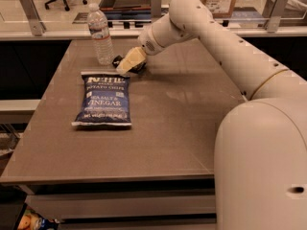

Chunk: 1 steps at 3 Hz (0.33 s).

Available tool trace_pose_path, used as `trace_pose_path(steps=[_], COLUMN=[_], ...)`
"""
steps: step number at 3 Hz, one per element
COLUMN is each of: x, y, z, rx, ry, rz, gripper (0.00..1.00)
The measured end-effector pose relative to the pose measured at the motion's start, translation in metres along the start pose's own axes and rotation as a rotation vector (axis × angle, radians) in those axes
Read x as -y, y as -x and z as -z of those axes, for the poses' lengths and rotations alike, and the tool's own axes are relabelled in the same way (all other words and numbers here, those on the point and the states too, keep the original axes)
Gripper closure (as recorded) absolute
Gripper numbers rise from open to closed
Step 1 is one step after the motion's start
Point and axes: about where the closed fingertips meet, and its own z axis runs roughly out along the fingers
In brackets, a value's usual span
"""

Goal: Move rxbar chocolate near water bottle

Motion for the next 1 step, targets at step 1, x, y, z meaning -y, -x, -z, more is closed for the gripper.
trace_pose_path(steps=[1], x=[-0.0001], y=[0.0], z=[-0.0001], rx=[0.0], ry=[0.0], rz=[0.0], gripper=[0.0])
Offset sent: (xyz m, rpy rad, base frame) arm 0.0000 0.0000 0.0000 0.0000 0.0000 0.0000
